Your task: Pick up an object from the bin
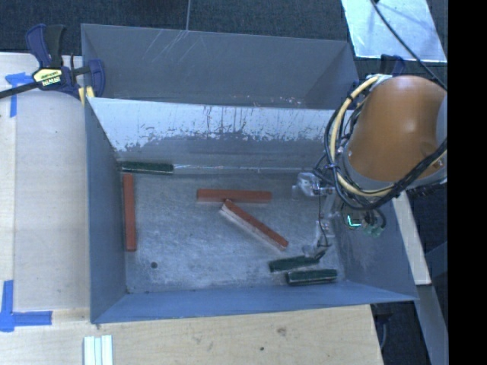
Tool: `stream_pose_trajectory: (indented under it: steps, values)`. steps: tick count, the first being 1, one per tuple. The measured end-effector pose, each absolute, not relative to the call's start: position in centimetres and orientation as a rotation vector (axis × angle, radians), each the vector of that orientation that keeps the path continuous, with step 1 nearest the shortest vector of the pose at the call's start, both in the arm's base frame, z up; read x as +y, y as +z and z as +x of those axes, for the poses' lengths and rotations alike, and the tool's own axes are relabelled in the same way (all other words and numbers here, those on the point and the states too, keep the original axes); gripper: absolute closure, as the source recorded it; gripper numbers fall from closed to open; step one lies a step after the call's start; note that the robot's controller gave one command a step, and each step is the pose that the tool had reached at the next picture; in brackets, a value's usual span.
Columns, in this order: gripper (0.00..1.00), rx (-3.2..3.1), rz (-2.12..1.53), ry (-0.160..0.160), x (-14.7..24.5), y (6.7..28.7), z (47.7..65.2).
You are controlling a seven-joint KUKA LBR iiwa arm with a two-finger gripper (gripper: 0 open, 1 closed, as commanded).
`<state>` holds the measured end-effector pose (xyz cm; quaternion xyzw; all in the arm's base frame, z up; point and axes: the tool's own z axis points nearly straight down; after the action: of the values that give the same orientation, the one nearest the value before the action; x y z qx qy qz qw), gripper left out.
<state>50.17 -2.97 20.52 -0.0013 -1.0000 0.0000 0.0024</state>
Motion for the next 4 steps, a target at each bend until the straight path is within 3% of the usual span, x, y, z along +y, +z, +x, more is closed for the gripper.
stream_pose_trajectory:
  steps: [1, 2, 3, 4]
  values:
    - [0.0, -3.102, -0.467, 0.001, -2.8, 6.7, 49.8]
    - [1.0, -3.111, -0.462, -0.002, -2.7, 7.3, 50.0]
    - [1.0, -3.138, -0.312, 0.001, -4.1, 20.7, 49.7]
    - [1.0, -3.107, -0.447, -0.001, -0.5, 14.1, 49.9]
